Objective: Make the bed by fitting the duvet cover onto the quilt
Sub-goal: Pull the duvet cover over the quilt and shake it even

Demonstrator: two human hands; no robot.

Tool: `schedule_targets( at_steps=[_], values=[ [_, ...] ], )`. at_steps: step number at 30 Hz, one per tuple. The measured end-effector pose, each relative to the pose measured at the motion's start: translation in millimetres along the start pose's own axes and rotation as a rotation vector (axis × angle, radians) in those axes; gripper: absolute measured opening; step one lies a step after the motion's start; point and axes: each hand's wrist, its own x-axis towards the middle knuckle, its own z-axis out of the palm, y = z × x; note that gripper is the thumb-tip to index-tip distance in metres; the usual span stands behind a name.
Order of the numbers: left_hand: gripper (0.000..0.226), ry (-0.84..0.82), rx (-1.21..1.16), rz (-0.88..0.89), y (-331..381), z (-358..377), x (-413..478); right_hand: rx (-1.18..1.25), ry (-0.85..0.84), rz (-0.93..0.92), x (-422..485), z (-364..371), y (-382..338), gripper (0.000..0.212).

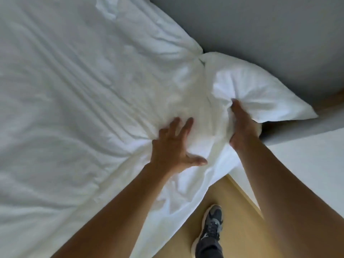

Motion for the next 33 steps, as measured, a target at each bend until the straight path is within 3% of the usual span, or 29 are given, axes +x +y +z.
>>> schedule_targets(
  at_steps=[3,6,7,9,10,12,14,15,16,18,20,22,24,26,28,31,33],
  values=[
    [0.122,-0.211,0.176,-0.046,35.7,22.0,8.0,-0.088,0.068,0.033,7.5,-34.5,14.8,0.047],
    [0.113,-0.257,0.278,-0.038,52.1,40.2,-11.6,-0.090,0.254,0.162,-10.2,-57.4,16.4,0.028],
    [0.112,-0.246,0.281,-0.038,53.4,43.6,-16.4,-0.073,0.308,0.210,-17.8,-57.5,11.4,0.030],
    [0.108,-0.224,0.255,-0.050,54.6,43.5,-20.4,-0.264,0.392,0.159,-25.2,-55.4,0.8,0.042],
    [0.106,-0.221,0.241,-0.052,55.5,44.2,-21.5,-0.426,0.391,0.081,-38.7,-54.3,-5.9,0.047],
    [0.102,-0.222,0.227,-0.047,58.9,42.7,-22.6,-0.593,0.363,-0.432,-65.1,-41.6,-26.7,0.046],
    [0.099,-0.219,0.212,-0.024,61.1,44.5,-27.7,-0.793,0.010,-0.925,-63.2,-13.6,-49.2,0.040],
    [0.101,-0.210,0.205,-0.010,62.3,47.2,-32.2,-1.007,-0.149,-1.021,-49.2,4.6,-58.4,0.044],
    [0.105,-0.211,0.207,-0.020,60.5,47.5,-34.5,-1.216,-0.252,-1.008,-26.8,28.4,-67.2,0.056],
    [0.109,-0.217,0.193,-0.012,59.3,47.7,-38.1,-1.480,-0.361,-0.648,18.3,64.6,-80.9,0.088],
    [0.104,-0.198,0.092,0.038,51.2,50.3,-36.2,-1.588,-0.417,-0.356,39.8,84.7,-76.2,0.107],
    [0.101,-0.234,0.026,0.037,45.3,49.6,-31.5,-1.634,-0.405,-0.286,49.8,91.3,-71.8,0.114],
    [0.101,-0.236,-0.016,0.022,46.6,40.6,-30.3,-1.617,-0.392,-0.238,56.3,84.9,-75.1,0.106],
    [0.094,-0.227,-0.043,0.031,44.8,25.9,-36.4,-1.585,-0.359,-0.212,59.5,73.4,-81.4,0.082],
    [0.075,-0.104,-0.012,0.049,45.6,29.5,-47.8,-1.594,-0.324,-0.288,57.1,58.8,-81.8,0.064],
    [0.021,0.055,-0.068,0.075,58.1,50.6,-60.6,-1.665,-0.318,-0.477,45.4,31.3,-77.0,0.042],
    [0.018,0.094,-0.010,0.090,66.4,67.0,-67.6,-1.637,-0.281,-0.523,39.7,7.7,-76.6,0.031]
  ],
)
